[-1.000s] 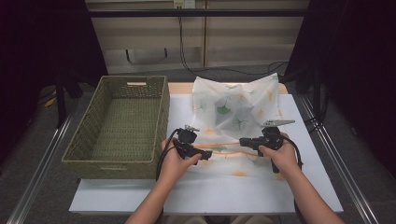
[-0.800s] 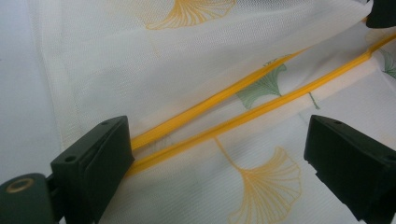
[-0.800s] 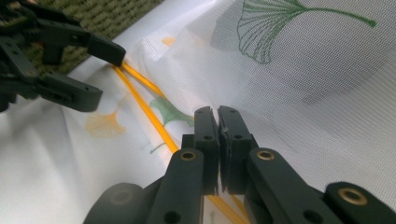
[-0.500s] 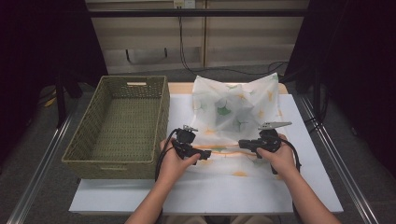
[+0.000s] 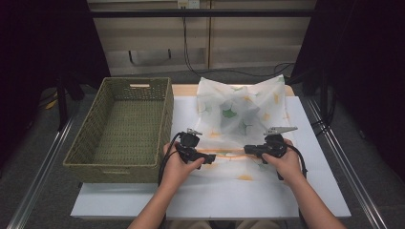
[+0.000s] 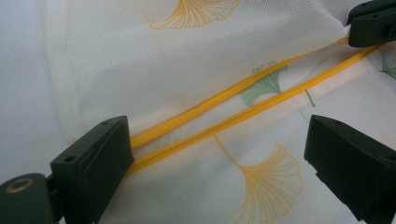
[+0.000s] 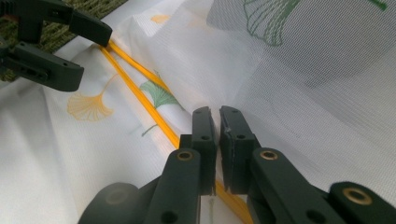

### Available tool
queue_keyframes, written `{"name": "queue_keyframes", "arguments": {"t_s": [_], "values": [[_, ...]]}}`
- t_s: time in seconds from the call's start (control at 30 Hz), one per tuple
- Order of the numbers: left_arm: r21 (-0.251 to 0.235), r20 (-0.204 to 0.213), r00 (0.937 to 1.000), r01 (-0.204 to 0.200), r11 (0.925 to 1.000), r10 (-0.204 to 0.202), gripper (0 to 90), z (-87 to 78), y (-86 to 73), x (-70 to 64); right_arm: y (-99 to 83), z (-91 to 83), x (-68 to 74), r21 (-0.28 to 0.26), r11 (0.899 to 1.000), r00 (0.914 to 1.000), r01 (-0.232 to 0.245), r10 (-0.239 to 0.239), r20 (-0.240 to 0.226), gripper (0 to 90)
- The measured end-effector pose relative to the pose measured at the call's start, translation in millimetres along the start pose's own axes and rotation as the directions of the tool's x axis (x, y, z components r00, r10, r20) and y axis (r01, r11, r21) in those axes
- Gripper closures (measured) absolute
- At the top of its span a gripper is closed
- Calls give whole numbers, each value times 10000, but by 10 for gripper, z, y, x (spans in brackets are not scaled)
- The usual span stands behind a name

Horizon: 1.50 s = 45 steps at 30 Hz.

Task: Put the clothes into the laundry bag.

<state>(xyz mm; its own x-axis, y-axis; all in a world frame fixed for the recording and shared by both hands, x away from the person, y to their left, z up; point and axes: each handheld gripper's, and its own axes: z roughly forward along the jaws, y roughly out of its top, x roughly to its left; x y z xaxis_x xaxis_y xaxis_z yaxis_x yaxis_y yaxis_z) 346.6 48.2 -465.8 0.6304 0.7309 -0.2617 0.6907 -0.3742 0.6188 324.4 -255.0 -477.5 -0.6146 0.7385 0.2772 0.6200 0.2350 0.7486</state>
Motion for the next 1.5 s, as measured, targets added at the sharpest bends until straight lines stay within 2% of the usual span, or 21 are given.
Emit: {"name": "queue_keyframes", "arguments": {"t_s": [0.27,0.33,0.4,0.47,0.5,0.63,0.77,0.83,0.87,0.97,1.07,1.37,1.5], "values": [[17,31,10000,30,10000,-30,74,2,-3,-3,-1,-14,5,125,9999,10000,24,-24,43,820],[-78,-64,10000,50,10000,-51,72,10,-8,-12,2,-12,15,79,10000,10000,13,-13,49,779],[84,51,10000,-66,9999,65,68,0,-3,-1,6,-14,32,92,9999,9999,137,-137,66,747],[-63,-3,10000,53,10000,-53,67,12,-8,-8,15,-8,60,140,9995,9995,297,-299,120,704],[20,72,10000,37,10000,-38,67,7,-6,-3,18,-7,74,167,9992,9992,363,-365,159,691],[-13,-29,10000,-24,10000,24,66,12,-10,-2,39,13,120,129,9987,9987,502,-502,-11,577],[47,54,10000,-29,10000,29,66,11,-11,6,64,26,185,221,9963,9964,836,-834,-122,503],[89,113,9999,62,9999,-63,66,24,-15,2,71,41,218,306,9947,9952,981,-981,-19,483],[43,17,10000,75,10000,-75,59,36,-23,-3,73,47,228,380,9928,9935,1134,-1135,-16,472],[169,83,10000,24,9999,-25,60,38,-34,10,76,66,246,459,9917,9927,1204,-1203,-46,421],[208,89,10000,30,9998,-31,60,34,-32,11,71,84,246,576,9880,9897,1431,-1434,10,421],[238,105,9999,55,9997,-57,55,13,-26,7,26,160,283,1174,9750,9820,1887,-1886,-123,524],[136,80,9999,151,9998,-153,53,-8,-21,1,12,185,287,1424,9653,9754,2190,-2203,-62,581]]}}
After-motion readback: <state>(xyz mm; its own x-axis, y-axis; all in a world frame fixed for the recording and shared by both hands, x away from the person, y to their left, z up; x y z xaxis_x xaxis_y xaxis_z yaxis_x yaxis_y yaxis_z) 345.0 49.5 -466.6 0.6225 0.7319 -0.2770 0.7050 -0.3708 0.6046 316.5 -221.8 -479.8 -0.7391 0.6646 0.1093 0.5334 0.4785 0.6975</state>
